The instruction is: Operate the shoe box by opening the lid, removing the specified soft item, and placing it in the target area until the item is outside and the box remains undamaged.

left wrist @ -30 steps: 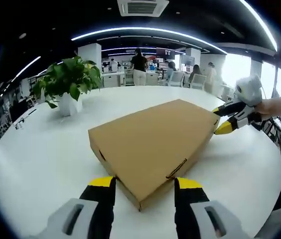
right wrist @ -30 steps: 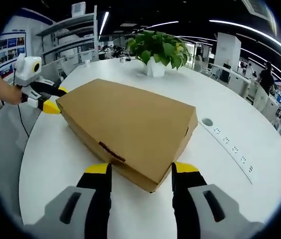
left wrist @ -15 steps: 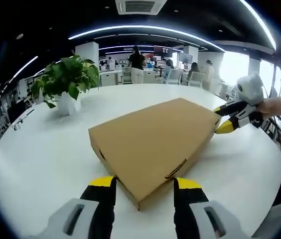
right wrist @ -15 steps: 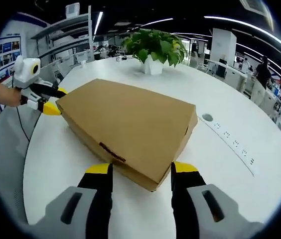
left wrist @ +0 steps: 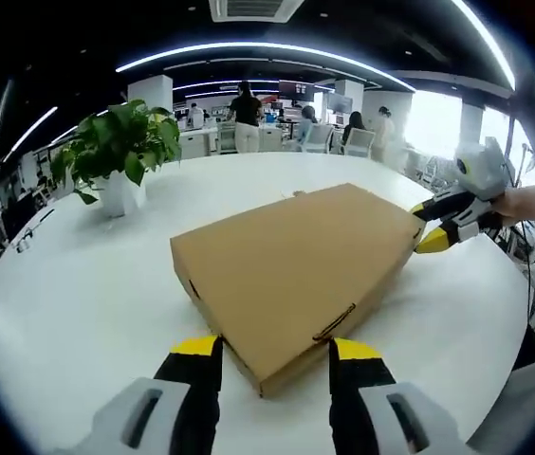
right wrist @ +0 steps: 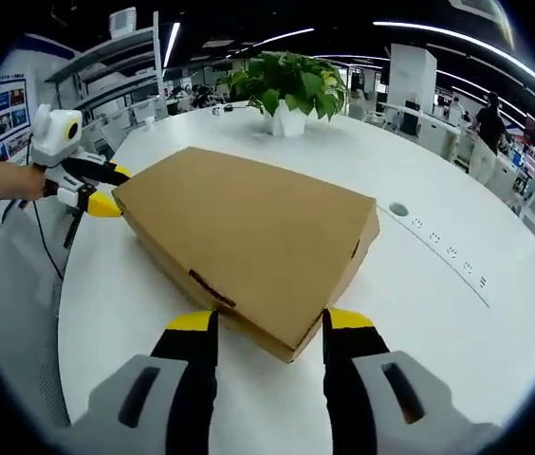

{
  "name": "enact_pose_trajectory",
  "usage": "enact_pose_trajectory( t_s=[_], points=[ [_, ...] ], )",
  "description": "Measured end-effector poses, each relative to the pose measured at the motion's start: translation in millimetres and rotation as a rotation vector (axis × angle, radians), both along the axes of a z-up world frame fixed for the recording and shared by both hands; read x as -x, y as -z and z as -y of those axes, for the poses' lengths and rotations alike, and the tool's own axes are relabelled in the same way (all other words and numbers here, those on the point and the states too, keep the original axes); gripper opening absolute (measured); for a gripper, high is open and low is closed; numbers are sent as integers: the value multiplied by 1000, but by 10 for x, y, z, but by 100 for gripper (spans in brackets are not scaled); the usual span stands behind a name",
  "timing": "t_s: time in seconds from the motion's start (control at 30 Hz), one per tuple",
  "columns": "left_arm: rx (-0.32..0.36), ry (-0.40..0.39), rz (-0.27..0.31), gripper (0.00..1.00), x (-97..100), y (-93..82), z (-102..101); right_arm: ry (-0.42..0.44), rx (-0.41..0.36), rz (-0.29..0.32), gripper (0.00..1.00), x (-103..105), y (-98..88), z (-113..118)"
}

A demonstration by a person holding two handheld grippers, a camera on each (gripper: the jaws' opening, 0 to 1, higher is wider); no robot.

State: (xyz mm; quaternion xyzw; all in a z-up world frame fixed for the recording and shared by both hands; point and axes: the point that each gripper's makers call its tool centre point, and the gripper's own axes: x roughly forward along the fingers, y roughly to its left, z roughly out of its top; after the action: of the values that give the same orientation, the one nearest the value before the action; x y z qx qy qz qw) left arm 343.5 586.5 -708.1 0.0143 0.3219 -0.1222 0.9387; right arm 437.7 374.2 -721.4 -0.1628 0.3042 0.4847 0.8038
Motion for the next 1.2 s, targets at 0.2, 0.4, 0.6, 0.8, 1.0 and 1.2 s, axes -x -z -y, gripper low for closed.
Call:
enact_pose_trajectory(
  t_s=[0.2,0.4,0.6,0.8,1.0,1.2],
  points=[
    [2,36,-19,44,70,0,-106,29,3,0,39,148,1,-33],
    [0,72,-31,44,143,-6,-159,67,9,-3,39,320,1,-91],
    [-4,112,-48,44,229,-6,-248,104,9,-3,38,494,3,-154],
    [-16,158,-60,43,306,2,-336,127,17,-2,37,674,7,-202],
    [-23,202,-86,43,356,2,-415,149,12,-3,36,841,3,-244],
    [-27,243,-102,43,426,7,-492,166,9,2,34,1029,3,-290]
  ],
)
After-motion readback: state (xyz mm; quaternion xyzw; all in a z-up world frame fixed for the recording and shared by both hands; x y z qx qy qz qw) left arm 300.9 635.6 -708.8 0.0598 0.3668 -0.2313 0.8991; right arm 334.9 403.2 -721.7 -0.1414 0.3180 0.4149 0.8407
